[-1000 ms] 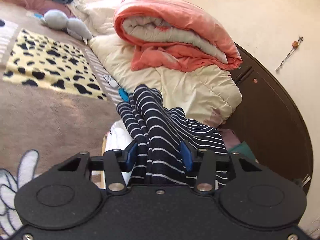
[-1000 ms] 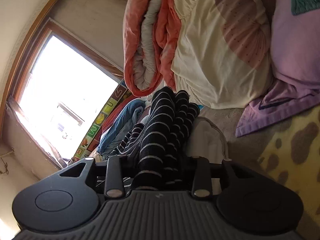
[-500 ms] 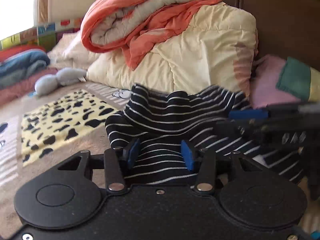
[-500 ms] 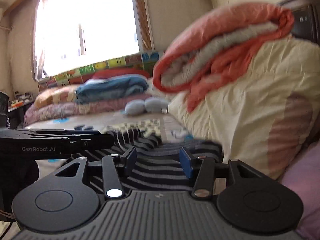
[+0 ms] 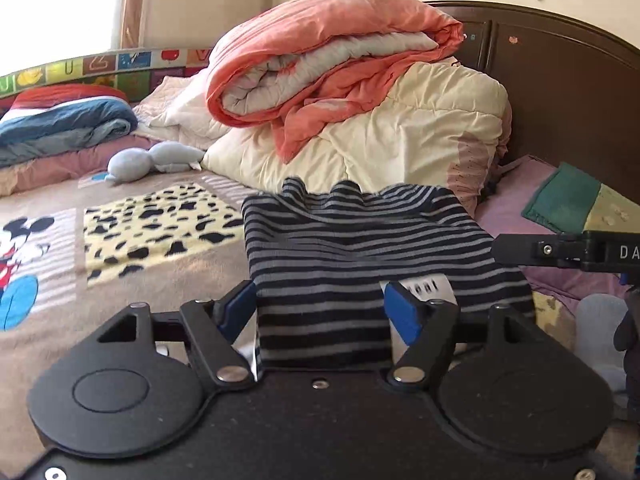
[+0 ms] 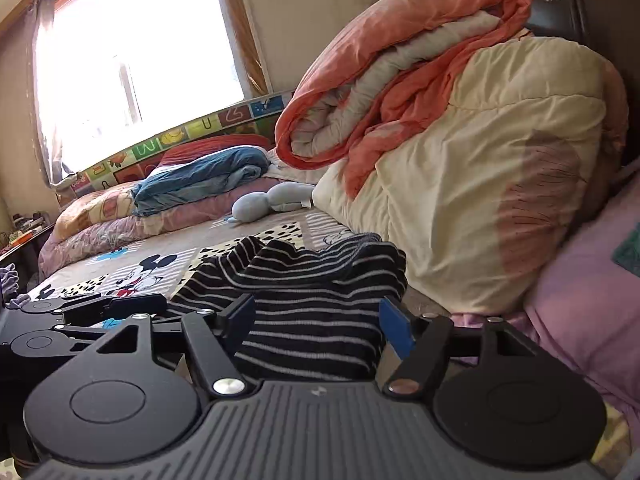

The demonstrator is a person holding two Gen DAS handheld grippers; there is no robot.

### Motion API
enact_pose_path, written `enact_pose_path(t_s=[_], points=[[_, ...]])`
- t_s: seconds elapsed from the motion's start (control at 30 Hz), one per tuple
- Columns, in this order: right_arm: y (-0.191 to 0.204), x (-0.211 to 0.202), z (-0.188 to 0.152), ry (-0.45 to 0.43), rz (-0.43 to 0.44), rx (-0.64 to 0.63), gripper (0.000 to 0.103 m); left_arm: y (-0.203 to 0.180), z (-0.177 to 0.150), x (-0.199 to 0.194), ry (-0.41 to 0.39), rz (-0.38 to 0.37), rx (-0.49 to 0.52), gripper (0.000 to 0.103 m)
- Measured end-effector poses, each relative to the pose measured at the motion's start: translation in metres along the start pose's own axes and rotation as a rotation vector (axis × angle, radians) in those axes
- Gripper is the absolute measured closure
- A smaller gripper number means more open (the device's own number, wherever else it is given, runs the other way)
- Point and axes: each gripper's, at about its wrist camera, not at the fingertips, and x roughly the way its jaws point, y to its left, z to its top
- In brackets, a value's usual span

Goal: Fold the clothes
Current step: 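Carry the folded shirt with both grippers onto the clothes stack, then open both grippers and withdraw them from the stack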

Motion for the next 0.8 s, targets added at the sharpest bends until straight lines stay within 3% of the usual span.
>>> enact_pose_path(t_s=[0.13,0.2,0.27,0.37,0.5,0.63,0.8], points=[[0.004,-0.049,-0.025,0.020,-0.001,0.150,0.022,-0.012,-0.028,-0.040,0.088,-0.007,-0.050,0.018],[0.009,-0.074,-0.036,0.026,-0.003,0.223,0.007,-0.020,-0.035,-0.058,0.131,0.002,-0.065,0.010],[0.021,-0.094,-0.045,0.027,-0.006,0.262,0.001,-0.026,-0.038,-0.078,0.163,-0.002,-0.097,0.010],[0.044,-0.120,-0.050,0.049,-0.017,0.270,0.000,-0.035,-0.030,-0.114,0.146,0.034,-0.138,0.000],[0.072,-0.148,-0.044,0.099,-0.063,0.257,0.000,-0.044,-0.010,-0.160,0.120,0.101,-0.175,0.000],[0.098,-0.172,-0.030,0.150,-0.152,0.240,0.000,-0.053,0.005,-0.192,0.115,0.171,-0.132,0.000],[0.129,-0.205,-0.016,0.147,-0.175,0.179,0.000,-0.067,0.015,-0.225,0.079,0.204,-0.085,0.000]])
